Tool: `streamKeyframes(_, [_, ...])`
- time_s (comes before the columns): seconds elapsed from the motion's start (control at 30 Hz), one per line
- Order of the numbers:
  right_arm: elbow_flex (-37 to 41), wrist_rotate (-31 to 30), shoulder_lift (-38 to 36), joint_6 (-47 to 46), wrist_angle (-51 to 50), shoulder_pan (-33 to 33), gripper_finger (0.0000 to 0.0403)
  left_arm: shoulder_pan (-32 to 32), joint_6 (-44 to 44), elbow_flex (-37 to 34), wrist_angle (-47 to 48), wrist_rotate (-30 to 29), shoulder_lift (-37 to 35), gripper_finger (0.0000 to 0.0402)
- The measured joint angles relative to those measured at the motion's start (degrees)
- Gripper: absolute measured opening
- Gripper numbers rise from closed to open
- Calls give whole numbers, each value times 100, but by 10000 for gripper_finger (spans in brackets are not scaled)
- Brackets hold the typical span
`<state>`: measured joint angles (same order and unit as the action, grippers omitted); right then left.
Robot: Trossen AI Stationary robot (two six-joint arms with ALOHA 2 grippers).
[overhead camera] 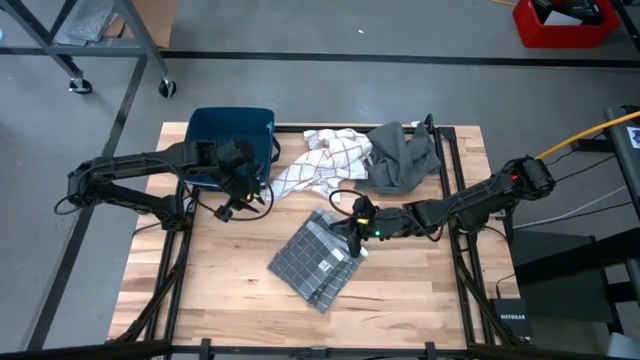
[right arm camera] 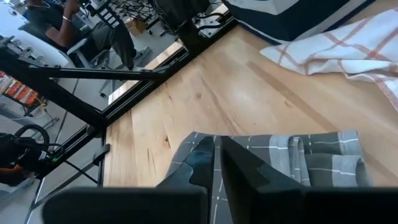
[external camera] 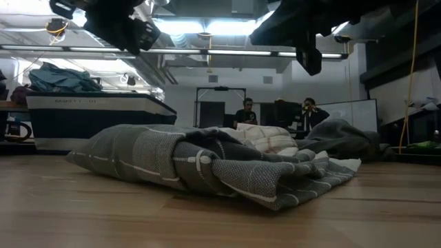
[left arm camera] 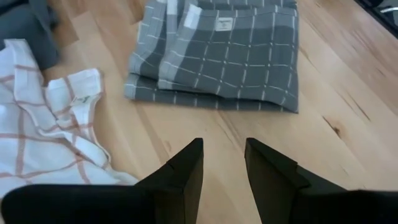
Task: Fold towel
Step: Fold the gray patterned towel
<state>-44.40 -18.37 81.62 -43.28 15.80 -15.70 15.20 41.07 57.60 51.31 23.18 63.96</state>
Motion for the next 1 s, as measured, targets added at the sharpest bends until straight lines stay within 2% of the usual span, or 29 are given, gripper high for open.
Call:
streamKeyframes(0.07, [0,-22,0,131,28,0,33,2,-13,0,2,-2,0,111])
streamKeyframes(0.23, [0,-892,0,318,27,0,33,4,-38,0,-30,-4,0,111])
streamKeyframes(0.37, [0,-1183,0,530,21,2,33,4,-69,0,-109,-5,0,111])
streamKeyframes(0.57, [0,-950,114,982,60,0,33,4,-82,0,-98,-41,0,111])
streamKeyframes(0.77, [-27,-256,569,1039,63,152,34,4,-295,0,-92,-47,0,111])
streamKeyframes(0.87, [-184,0,916,1076,70,274,47,4,-297,0,-87,-48,0,111])
streamKeyframes(1.0, [-552,-8,1304,1077,70,352,72,4,-297,0,-100,-48,0,111])
